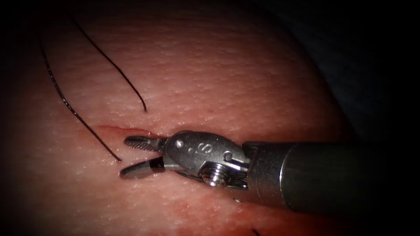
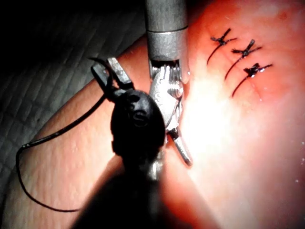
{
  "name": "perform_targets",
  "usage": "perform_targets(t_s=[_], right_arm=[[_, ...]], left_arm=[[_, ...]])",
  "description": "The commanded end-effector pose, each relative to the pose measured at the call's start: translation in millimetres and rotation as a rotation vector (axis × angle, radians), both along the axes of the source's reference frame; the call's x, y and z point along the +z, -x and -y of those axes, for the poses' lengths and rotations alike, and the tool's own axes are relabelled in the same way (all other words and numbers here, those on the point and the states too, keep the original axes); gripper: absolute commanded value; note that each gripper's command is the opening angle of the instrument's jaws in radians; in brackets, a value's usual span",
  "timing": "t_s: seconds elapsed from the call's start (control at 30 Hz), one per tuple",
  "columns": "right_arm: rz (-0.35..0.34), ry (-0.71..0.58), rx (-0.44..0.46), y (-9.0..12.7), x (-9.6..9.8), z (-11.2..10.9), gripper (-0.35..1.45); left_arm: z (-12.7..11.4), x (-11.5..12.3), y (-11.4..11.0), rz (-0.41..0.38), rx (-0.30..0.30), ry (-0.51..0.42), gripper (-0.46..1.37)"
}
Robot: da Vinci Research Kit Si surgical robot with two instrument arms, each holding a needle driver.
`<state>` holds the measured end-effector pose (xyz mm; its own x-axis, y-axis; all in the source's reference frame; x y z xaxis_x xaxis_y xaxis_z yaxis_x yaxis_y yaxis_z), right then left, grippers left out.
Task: Wound Closure
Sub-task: With the right gripper pull the suture through until only a little length is left above the wound
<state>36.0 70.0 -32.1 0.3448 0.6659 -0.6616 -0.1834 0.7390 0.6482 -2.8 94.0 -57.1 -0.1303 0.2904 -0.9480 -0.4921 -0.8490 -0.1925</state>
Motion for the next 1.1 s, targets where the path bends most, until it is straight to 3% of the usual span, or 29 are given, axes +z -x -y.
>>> perform_targets(t_s=[0.03,0.4,0.47,0.5,0.53,0.8,0.93,1.1], right_arm=[[0.003,0.000,-0.003,-0.2,0.1,0.0,0.53],[0.005,0.016,-0.032,-1.3,1.1,0.9,0.42],[0.006,0.016,-0.036,-1.2,1.1,0.9,0.10],[0.004,0.013,-0.045,-1.2,1.0,1.0,-0.26],[0.003,0.014,-0.064,-1.1,1.0,1.1,-0.35],[0.017,0.008,-0.149,-0.2,-0.1,1.5,-0.35],[0.005,-0.003,-0.161,0.9,-1.9,1.6,-0.35],[-0.017,-0.023,-0.173,2.5,-5.7,1.9,-0.35]], left_arm=[[0.1,-0.1,0.0,0.006,0.010,-0.005,-0.35],[0.4,-1.1,0.3,0.048,0.015,-0.034,-0.35],[0.4,-1.1,0.3,0.049,0.017,-0.034,-0.35],[0.4,-1.1,0.3,0.049,0.017,-0.034,-0.35],[0.4,-1.2,0.3,0.049,0.017,-0.034,-0.35],[0.5,-1.2,0.2,0.052,0.021,-0.034,-0.35],[0.7,-1.1,0.1,0.057,0.028,-0.032,-0.35],[1.0,0.2,0.1,0.076,0.030,-0.053,-0.35]])
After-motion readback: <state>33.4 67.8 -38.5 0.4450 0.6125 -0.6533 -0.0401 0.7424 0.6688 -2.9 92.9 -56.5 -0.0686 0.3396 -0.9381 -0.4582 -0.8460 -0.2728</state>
